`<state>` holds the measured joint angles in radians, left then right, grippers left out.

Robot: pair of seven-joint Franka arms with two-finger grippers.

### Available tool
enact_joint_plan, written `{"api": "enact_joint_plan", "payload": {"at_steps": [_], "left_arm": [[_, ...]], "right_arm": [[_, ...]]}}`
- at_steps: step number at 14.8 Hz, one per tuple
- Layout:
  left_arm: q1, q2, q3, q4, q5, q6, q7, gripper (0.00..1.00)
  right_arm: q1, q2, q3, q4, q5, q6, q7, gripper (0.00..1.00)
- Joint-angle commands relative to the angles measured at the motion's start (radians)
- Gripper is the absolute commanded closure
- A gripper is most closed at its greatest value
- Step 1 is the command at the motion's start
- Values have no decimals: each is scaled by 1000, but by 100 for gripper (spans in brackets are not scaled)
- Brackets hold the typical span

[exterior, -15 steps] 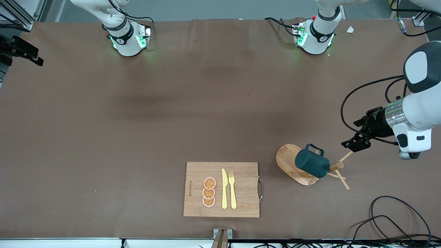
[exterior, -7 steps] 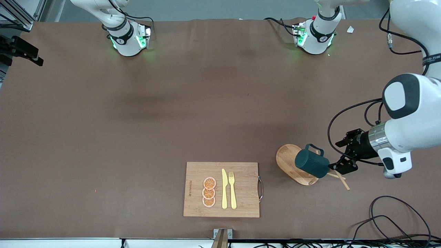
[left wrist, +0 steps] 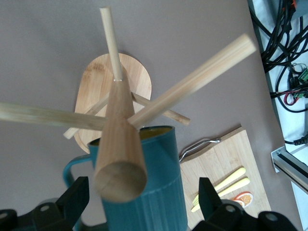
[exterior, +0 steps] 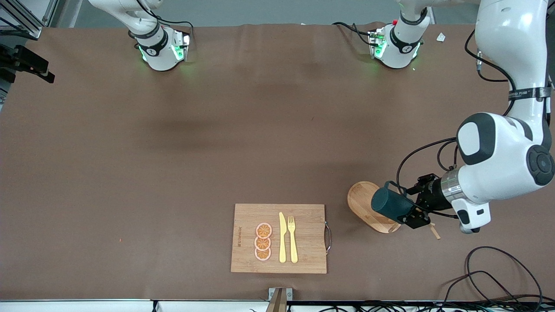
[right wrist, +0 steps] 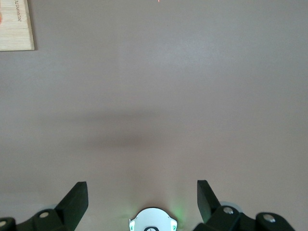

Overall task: Transfer cup from left to right arm and place
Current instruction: 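Reach the left gripper to the teal mug on the wooden stand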

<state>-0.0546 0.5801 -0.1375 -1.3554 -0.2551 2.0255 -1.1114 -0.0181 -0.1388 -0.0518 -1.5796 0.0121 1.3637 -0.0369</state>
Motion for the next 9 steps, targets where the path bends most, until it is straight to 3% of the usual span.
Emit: {"api": "enact_joint_plan", "payload": {"at_steps": [1,5,6,8,9], "left_arm": [[-8,39,1,25,-10,30,-11,0],[-25,58,1,22,-10,50,-11,1],[-30,63,1,22,-10,51,-13,5],[-30,63,1,24,-10,51,-7,37],[-30,63,-1,24,-12,51,2,41]], "right_arm": [[14,-21,-7,-13,-4,-5,-9,0],[12,-21,-7,-13,-4,-5,-8,0],[12,-21,-7,-13,-4,-5,-9,0],[10,-21,-8,-13,-6,-5,-9,0],[10,-21,-8,-13,-6,-5,-9,0]]}}
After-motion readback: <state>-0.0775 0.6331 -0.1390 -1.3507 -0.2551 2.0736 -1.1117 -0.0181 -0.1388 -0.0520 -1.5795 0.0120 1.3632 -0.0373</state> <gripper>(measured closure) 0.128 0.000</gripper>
